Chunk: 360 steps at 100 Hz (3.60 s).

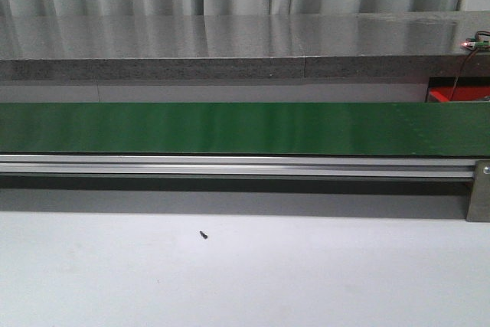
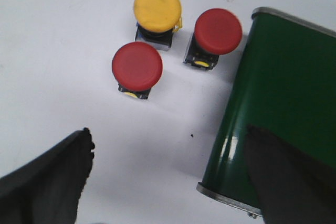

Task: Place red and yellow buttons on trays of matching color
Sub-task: 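Grasp a red button from the cluster with the left gripper, then set the red button on the belt and open the left gripper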

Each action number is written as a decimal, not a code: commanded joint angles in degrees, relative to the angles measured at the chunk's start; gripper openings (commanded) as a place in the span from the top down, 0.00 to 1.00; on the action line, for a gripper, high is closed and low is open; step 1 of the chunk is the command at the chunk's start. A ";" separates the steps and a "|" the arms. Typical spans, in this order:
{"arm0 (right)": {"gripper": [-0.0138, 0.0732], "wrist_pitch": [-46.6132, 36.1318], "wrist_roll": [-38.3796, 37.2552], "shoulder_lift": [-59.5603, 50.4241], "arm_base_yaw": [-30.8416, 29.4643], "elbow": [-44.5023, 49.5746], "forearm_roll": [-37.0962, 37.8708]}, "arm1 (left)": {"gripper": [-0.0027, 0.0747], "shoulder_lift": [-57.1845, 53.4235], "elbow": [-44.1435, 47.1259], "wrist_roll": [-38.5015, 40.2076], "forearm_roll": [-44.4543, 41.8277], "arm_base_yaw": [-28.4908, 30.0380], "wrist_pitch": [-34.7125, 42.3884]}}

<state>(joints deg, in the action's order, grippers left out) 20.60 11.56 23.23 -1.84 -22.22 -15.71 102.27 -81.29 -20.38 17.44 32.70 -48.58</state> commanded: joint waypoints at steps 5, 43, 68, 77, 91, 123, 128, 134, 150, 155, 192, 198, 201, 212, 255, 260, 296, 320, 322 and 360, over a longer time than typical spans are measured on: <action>0.98 -4.02 0.41 0.14 0.08 -1.44 0.04 | 0.24 -1.05 -1.74 -0.19 1.03 0.23 4.00; 0.98 -3.89 0.41 0.14 0.08 -1.44 0.04 | 0.24 4.66 -1.83 -0.19 1.03 0.23 10.66; 0.98 -3.89 0.41 0.14 0.08 -1.44 0.04 | 0.24 7.62 -1.83 -0.19 1.56 0.23 14.31; 0.98 -3.89 0.41 0.14 0.08 -1.44 0.04 | 0.24 8.63 -1.83 -0.19 1.59 0.23 15.80; 0.98 -3.89 0.41 0.14 0.08 -1.44 0.04 | 0.24 10.58 -1.83 -0.19 2.74 0.23 17.42; 0.98 -3.89 0.41 0.14 0.08 -1.44 0.04 | 0.54 11.66 -1.83 -0.19 3.90 0.00 20.08; 0.98 -3.89 0.41 0.14 0.08 -1.44 0.04 | 0.61 11.66 -1.83 -0.19 3.90 0.00 20.24; 0.98 -3.89 0.41 0.14 0.08 -1.44 0.04 | 0.68 11.66 -1.83 -0.19 3.90 0.00 20.35; 0.98 -3.89 0.41 0.14 0.08 -1.44 0.04 | 0.74 11.54 -1.83 -0.19 3.90 0.00 20.06; 0.98 -3.89 0.41 0.14 0.08 -1.44 0.04 | 0.74 11.41 -1.83 -0.19 3.90 0.00 19.84; 0.98 -3.89 0.41 0.14 0.08 -1.44 0.04 | 0.74 6.27 -1.83 -0.19 3.90 0.00 18.28; 0.98 -3.89 0.41 0.14 0.08 -1.44 0.04 | 0.74 4.98 -1.83 -0.19 3.90 0.00 17.49; 0.98 -3.89 0.41 0.14 0.08 -1.44 0.04 | 0.74 4.35 -1.83 -0.19 3.90 0.00 17.31; 0.98 -3.89 0.41 0.14 0.08 -1.44 0.04 | 0.74 1.48 -1.83 -0.19 3.69 0.00 16.10; 0.98 -3.89 0.41 0.14 0.08 -1.44 0.04 | 0.74 -8.87 -0.89 -0.19 5.49 -2.15 12.15; 0.98 -3.89 0.41 0.14 0.08 -1.44 0.04 | 0.74 -9.54 -0.25 -0.19 5.49 -3.12 12.15; 0.98 -3.89 0.41 0.14 0.08 -1.44 0.04 | 0.74 -10.90 7.22 -0.19 5.10 -12.20 14.39; 0.98 -3.89 0.41 0.14 0.08 -1.44 0.04 | 0.74 -10.90 11.44 -0.19 1.97 -15.78 18.42; 0.98 -3.89 0.41 0.14 0.08 -1.44 0.04 | 0.74 -10.90 11.92 -0.19 1.58 -15.88 18.90; 0.98 -3.89 0.41 0.14 0.08 -1.44 0.04 | 0.63 -10.90 13.88 -0.19 -1.00 -16.00 21.28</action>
<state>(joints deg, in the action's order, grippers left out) 20.60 11.56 23.23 -1.84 -22.22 -15.71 94.33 -65.99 -20.60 16.05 17.11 -30.66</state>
